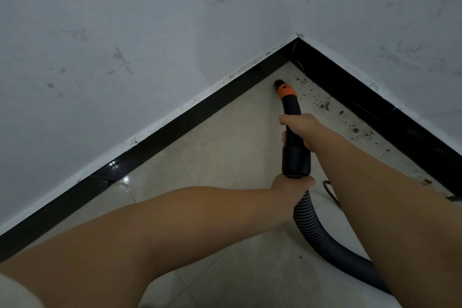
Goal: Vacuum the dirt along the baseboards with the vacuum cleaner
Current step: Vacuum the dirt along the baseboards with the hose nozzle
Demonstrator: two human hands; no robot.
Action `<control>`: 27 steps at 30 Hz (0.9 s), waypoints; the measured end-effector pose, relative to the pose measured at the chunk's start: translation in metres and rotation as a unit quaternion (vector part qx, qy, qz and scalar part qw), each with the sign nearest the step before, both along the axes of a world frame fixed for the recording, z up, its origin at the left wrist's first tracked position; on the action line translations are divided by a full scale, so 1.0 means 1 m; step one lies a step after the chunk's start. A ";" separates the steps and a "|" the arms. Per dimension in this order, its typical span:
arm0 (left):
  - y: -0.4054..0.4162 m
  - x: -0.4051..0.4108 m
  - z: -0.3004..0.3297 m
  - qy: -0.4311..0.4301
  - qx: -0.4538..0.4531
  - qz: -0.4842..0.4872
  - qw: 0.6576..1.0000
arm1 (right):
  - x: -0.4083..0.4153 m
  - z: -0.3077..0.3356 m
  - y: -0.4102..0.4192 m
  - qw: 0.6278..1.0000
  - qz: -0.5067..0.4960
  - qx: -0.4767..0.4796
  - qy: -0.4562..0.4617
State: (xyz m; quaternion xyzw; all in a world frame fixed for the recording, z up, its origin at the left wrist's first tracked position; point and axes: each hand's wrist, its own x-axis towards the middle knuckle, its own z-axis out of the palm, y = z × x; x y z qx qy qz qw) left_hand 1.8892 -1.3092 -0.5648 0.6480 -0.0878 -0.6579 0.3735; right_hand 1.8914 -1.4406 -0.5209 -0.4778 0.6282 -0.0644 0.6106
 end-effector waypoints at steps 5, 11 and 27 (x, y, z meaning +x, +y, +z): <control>-0.010 -0.020 0.001 0.064 0.043 -0.005 0.997 | -0.028 -0.006 -0.006 0.998 -0.061 0.000 0.005; -0.029 -0.023 0.002 0.044 0.052 -0.010 0.998 | -0.037 -0.005 -0.023 0.996 -0.089 -0.004 0.001; -0.065 -0.021 0.001 0.078 0.043 0.069 0.994 | -0.015 -0.001 -0.059 1.000 -0.022 0.003 0.000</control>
